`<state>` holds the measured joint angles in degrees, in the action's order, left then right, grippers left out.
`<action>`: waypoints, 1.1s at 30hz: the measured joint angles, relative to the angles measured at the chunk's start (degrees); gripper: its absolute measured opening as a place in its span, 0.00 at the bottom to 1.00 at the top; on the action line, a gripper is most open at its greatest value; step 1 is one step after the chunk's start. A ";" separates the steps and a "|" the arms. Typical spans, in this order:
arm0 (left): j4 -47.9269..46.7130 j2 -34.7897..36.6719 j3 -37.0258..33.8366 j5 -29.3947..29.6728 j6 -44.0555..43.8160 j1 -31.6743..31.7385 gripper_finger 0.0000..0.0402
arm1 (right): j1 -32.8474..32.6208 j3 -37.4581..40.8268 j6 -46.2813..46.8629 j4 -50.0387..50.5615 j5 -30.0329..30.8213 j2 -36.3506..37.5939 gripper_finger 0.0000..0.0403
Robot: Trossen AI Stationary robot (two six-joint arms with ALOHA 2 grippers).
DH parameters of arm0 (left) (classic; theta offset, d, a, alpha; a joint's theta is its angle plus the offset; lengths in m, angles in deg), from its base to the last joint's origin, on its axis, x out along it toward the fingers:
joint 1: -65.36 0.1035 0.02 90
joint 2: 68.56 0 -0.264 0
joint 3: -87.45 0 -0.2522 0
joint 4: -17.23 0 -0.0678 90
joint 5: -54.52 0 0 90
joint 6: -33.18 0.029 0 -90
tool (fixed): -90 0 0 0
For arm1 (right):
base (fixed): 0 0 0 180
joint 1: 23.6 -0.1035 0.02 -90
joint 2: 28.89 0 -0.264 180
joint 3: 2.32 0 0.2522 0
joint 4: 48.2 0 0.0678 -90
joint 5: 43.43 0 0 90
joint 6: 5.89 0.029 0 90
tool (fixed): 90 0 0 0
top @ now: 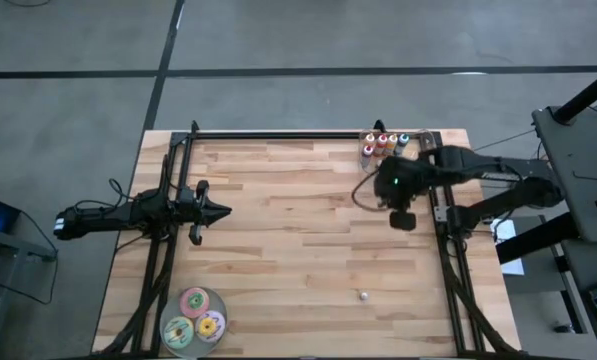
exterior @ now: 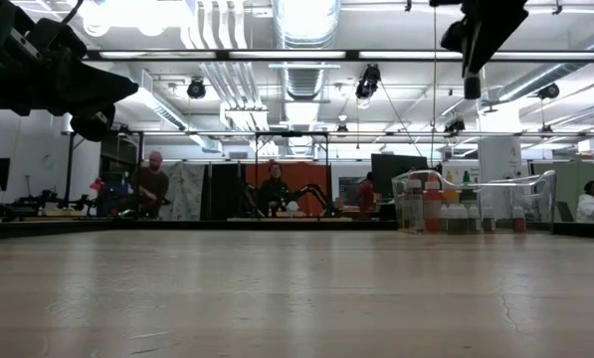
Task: Pick & Place food coloring
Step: Put the small blue food coloring bottle into the bin
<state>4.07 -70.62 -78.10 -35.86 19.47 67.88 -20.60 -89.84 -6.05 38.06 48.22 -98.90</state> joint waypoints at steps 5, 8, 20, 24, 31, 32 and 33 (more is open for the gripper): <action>0.00 -0.01 0.00 0.00 0.00 0.00 0.00 | 7.36 0.00 0.06 1.19 0.00 1.65 0.13; 0.00 0.00 0.00 0.00 0.02 0.00 0.00 | 11.01 0.00 0.18 1.26 0.09 2.18 0.13; 0.00 0.00 0.02 0.00 0.02 0.00 0.00 | 22.44 0.00 1.57 0.07 2.03 0.42 0.13; 0.00 -0.01 0.00 0.00 0.02 0.00 0.00 | 24.55 -0.04 1.91 -1.57 2.53 -1.26 0.13; 0.00 0.00 0.00 0.00 0.00 0.00 0.00 | 26.22 -0.04 2.98 -3.62 2.62 -4.31 0.13; 0.00 -0.02 0.00 0.00 0.02 0.00 0.00 | 26.27 -0.04 2.94 -4.17 2.62 -4.71 0.13; 0.00 -0.01 0.00 0.00 0.01 0.00 0.00 | 26.40 -0.04 2.83 -4.85 2.51 -5.03 0.13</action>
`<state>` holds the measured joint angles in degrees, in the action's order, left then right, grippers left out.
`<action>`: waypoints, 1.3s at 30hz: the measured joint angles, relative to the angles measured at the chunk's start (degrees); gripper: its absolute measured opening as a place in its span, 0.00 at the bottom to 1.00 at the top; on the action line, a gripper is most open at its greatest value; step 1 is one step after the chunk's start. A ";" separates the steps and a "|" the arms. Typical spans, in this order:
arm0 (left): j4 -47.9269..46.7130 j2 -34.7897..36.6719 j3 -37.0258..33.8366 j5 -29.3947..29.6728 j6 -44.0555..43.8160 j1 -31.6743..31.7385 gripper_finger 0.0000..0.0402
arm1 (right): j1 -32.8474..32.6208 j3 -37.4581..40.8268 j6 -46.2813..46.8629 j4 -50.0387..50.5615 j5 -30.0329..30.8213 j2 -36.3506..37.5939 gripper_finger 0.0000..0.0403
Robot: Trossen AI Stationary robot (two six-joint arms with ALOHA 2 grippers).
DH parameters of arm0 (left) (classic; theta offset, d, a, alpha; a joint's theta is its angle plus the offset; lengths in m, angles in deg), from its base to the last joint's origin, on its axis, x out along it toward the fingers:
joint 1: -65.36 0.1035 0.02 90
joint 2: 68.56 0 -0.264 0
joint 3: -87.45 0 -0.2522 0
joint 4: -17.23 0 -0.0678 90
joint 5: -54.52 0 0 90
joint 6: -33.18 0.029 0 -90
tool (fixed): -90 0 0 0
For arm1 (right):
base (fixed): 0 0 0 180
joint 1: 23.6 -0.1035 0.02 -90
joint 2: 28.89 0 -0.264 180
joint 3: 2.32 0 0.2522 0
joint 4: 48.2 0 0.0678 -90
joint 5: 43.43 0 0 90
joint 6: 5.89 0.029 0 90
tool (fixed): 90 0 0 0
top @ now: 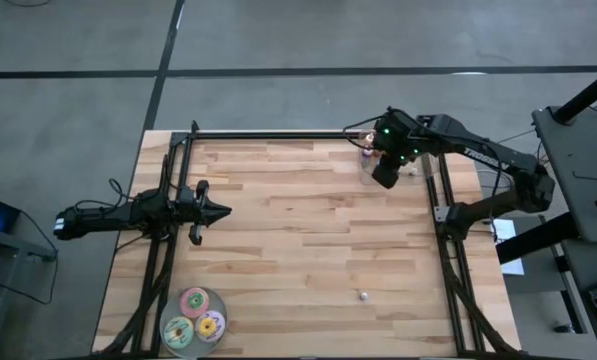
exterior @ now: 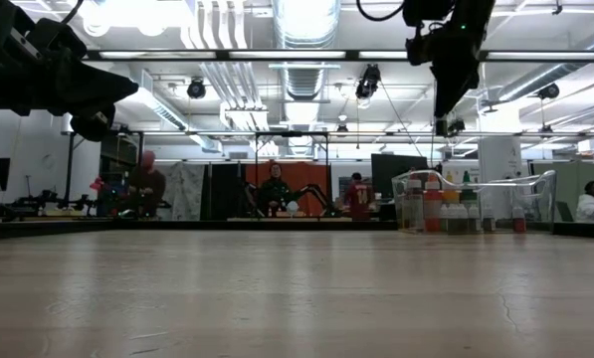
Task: Pick & Place food coloring
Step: Put the small blue food coloring bottle into the bin
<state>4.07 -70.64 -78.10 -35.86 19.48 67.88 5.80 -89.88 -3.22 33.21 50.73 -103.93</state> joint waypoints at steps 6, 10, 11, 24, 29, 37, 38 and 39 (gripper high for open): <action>0.00 0.00 0.00 0.00 -0.02 0.00 0.00 | 0.88 -0.04 0.17 -1.62 -0.24 -2.51 0.13; 0.00 0.01 0.00 -0.01 0.01 0.00 0.00 | 1.45 -1.15 0.11 -1.88 -0.19 -4.20 0.13; 0.00 0.02 0.00 -0.01 -0.01 0.00 0.00 | 1.55 -1.47 -0.02 -1.90 -0.19 -4.61 0.13; 0.00 0.02 0.00 0.01 0.01 0.00 0.00 | 7.05 -1.04 -1.50 -2.24 -0.37 -6.03 0.13; 0.00 -0.01 0.00 -0.01 0.01 0.00 0.00 | 8.48 0.31 -4.47 -2.61 -3.79 -6.01 0.13; 0.00 -0.01 0.00 -0.01 0.01 0.00 0.00 | 8.57 6.40 -10.80 -8.95 -4.15 -5.52 0.13; 0.00 -0.01 0.00 0.02 0.01 0.00 0.00 | 8.79 7.32 -11.50 -10.20 -4.17 -5.24 0.13; 0.00 0.01 0.00 -0.01 -0.01 0.00 0.00 | 9.07 8.19 -11.78 -11.11 -4.19 -5.00 0.13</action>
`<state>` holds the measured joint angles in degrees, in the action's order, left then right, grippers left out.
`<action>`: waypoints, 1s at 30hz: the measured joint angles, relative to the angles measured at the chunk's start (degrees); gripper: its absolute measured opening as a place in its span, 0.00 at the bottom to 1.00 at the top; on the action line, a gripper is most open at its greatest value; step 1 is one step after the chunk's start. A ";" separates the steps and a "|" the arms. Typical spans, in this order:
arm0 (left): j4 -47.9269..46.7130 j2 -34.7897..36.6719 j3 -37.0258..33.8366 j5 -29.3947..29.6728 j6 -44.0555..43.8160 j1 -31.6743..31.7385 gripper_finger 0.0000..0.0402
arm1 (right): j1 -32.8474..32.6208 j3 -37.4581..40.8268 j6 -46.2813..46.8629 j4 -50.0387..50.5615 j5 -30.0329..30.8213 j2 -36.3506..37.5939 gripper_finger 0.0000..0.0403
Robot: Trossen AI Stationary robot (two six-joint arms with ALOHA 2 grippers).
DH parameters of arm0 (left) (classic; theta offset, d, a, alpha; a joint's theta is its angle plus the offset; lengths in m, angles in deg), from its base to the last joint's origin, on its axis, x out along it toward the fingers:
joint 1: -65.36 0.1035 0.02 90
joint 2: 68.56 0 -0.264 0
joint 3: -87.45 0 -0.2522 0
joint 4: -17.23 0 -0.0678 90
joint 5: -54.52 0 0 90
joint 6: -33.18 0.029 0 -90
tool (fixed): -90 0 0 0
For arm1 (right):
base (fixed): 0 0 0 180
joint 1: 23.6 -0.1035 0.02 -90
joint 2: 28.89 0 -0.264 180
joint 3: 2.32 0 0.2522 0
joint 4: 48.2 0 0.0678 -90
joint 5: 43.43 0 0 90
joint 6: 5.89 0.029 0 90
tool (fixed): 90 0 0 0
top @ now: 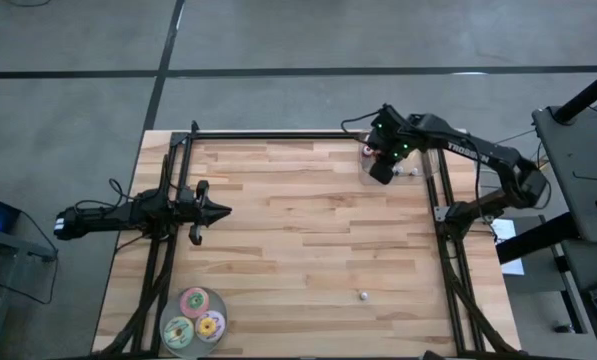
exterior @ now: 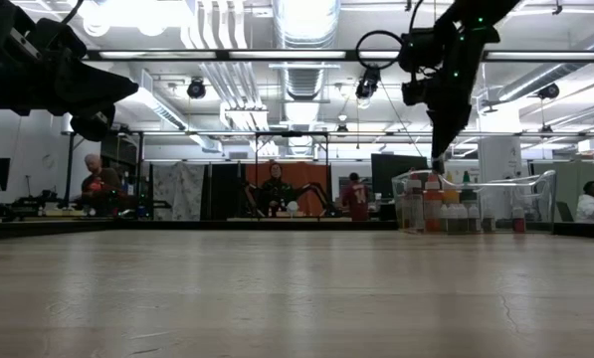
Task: Pick & Place food coloring
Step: Put the small blue food coloring bottle into the bin
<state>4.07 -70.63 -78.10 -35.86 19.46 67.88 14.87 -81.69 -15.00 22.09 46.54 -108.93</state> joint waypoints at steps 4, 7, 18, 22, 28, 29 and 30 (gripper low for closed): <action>0.00 0.00 0.00 0.00 0.02 0.00 0.00 | 1.29 3.78 -1.63 -3.59 0.00 1.37 0.13; 0.00 0.00 0.00 0.00 0.02 0.00 0.00 | 2.19 5.94 -4.00 -5.27 -0.02 2.44 0.13; 0.00 0.00 0.01 0.00 0.00 0.00 0.00 | 6.87 9.60 -8.95 -7.76 -7.76 4.16 0.13; 0.00 0.00 0.02 0.00 0.00 0.00 0.00 | 7.79 9.61 -10.84 -8.17 -7.77 3.62 0.13; 0.00 -0.02 0.02 0.02 0.01 0.00 0.00 | 8.32 9.65 -12.30 -10.05 -7.98 1.58 0.13; 0.00 -0.01 0.00 0.00 0.01 0.00 0.00 | 8.33 9.66 -12.41 -10.33 -7.99 1.17 0.13; 0.00 0.00 0.00 0.00 0.02 0.00 0.00 | 8.32 9.67 -12.55 -10.79 -7.98 0.73 0.13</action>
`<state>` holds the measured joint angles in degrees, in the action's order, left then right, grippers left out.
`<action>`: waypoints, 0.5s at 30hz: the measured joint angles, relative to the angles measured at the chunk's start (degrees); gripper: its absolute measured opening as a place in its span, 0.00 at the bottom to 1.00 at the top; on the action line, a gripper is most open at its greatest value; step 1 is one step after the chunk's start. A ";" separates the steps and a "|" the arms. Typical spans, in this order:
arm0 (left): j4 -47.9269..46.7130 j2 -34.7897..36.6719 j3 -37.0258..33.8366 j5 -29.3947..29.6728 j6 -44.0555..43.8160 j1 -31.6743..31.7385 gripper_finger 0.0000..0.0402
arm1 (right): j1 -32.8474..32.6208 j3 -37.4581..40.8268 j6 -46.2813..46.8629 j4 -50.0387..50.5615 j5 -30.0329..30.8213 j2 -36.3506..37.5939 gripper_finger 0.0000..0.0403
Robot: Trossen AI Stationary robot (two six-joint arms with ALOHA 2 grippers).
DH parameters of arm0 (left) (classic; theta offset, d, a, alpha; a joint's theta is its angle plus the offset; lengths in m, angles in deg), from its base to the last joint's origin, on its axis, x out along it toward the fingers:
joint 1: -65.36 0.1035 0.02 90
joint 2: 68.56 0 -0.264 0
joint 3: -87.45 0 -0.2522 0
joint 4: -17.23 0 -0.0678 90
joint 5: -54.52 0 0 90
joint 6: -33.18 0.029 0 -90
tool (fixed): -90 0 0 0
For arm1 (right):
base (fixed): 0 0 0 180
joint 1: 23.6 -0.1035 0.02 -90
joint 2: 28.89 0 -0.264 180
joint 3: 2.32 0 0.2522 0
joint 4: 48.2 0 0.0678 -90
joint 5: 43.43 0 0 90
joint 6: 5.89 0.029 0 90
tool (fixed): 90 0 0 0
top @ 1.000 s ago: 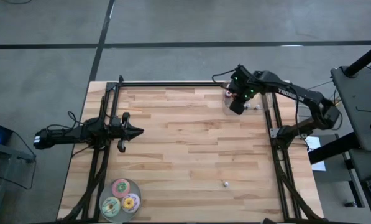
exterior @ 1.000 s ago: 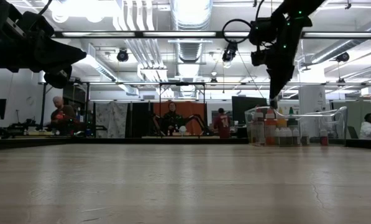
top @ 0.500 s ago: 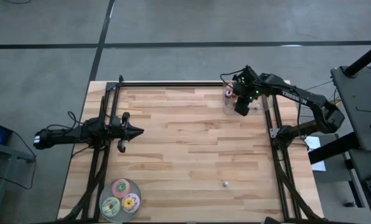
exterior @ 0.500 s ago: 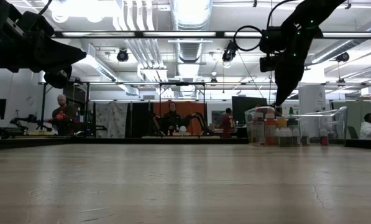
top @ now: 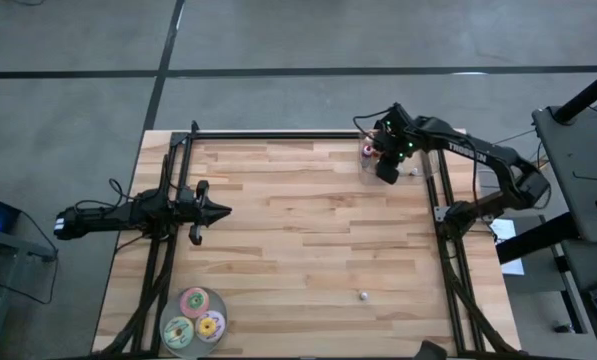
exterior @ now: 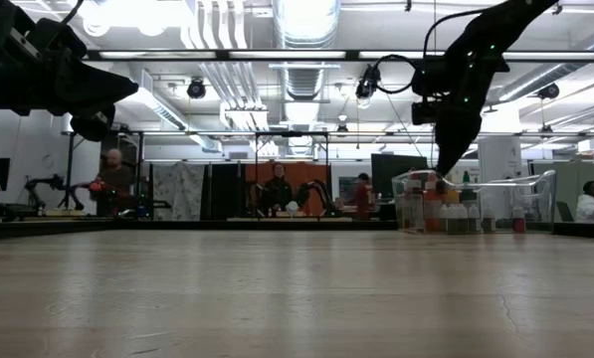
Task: Pick & Place food coloring
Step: Put the small blue food coloring bottle into the bin
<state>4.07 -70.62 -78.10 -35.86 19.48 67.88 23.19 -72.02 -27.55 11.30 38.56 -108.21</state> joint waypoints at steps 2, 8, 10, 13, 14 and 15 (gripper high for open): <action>0.00 0.00 0.02 0.01 0.00 0.00 0.00 | 0.00 0.00 -0.06 -1.10 -0.02 -1.04 0.13; 0.00 -0.02 0.01 -0.01 -0.02 0.00 0.00 | 0.00 0.00 -1.08 -3.57 0.00 -3.42 0.13; 0.00 0.00 0.00 -0.01 0.00 0.00 0.00 | 0.00 0.04 -1.10 -3.95 0.00 -3.88 0.13; 0.00 -0.02 0.01 -0.01 0.00 0.00 0.00 | 0.00 0.13 -1.12 -4.71 0.00 -4.27 0.13; 0.00 0.00 0.02 0.02 -0.02 0.00 0.00 | 0.00 0.20 -1.35 -4.79 0.00 -4.47 0.13; 0.00 0.00 0.02 -0.01 0.00 0.00 0.00 | 0.00 0.26 -1.77 -4.79 0.02 -4.69 0.13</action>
<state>4.07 -70.62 -78.08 -35.86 19.48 67.88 23.19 -71.76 -29.32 6.51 38.58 -112.90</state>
